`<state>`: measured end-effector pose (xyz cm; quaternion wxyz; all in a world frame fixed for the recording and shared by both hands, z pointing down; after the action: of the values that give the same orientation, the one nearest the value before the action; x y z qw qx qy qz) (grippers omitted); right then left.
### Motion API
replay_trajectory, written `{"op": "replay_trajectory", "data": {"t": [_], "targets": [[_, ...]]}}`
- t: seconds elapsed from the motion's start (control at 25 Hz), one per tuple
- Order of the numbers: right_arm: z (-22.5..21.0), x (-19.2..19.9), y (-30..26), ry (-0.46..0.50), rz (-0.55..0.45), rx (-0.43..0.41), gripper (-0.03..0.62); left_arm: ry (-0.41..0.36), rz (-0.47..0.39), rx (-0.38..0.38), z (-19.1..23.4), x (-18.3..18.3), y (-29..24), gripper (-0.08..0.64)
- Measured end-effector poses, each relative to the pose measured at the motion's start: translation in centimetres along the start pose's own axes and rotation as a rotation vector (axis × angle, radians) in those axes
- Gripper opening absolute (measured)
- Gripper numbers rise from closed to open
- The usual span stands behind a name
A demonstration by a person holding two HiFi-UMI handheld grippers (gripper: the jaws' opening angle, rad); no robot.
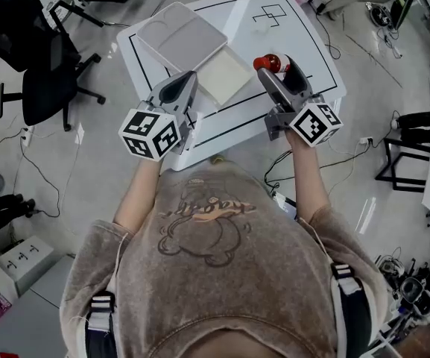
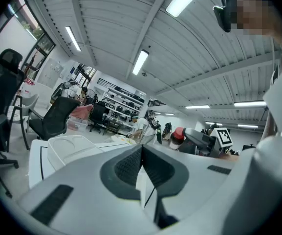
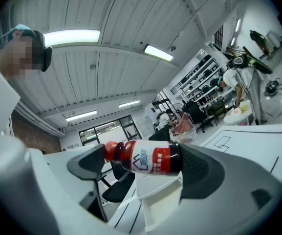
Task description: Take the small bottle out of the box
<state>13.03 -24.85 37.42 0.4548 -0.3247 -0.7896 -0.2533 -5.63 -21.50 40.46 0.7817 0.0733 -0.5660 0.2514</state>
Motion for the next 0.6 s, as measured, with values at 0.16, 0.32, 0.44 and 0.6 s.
{"op": "replay_trajectory", "data": {"t": [0.16, 0.32, 0.44, 0.6], "targets": [[0.0, 2.0, 1.7, -0.076, -0.042, 0.014, 0.483, -0.003, 0.007, 0.008, -0.4, 0.3, 0.2, 0.008], [-0.6, 4.2, 3.2, -0.208, -0.100, 0.021, 0.483, -0.006, 0.014, 0.014, -0.9, 0.7, 0.2, 0.008], [-0.3, 5.3, 3.6, -0.272, -0.128, 0.013, 0.482, -0.007, 0.020, 0.020, -1.2, 1.0, 0.3, 0.008], [-0.5, 6.4, 4.2, -0.303, -0.130, 0.019, 0.482, -0.010, 0.025, 0.024, -1.6, 1.2, 0.3, 0.008]]}}
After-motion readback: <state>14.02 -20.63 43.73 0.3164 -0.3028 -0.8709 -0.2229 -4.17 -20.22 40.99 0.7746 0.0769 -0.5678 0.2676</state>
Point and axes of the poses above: the fingertips, and each gripper's own axes: y backward along the fingers, z to its left, x out of its underside, the point moved 1 cm from there along y, backward along the fingers, and after that the axes turned 11 degrees about -x, right-handed, at the moved point
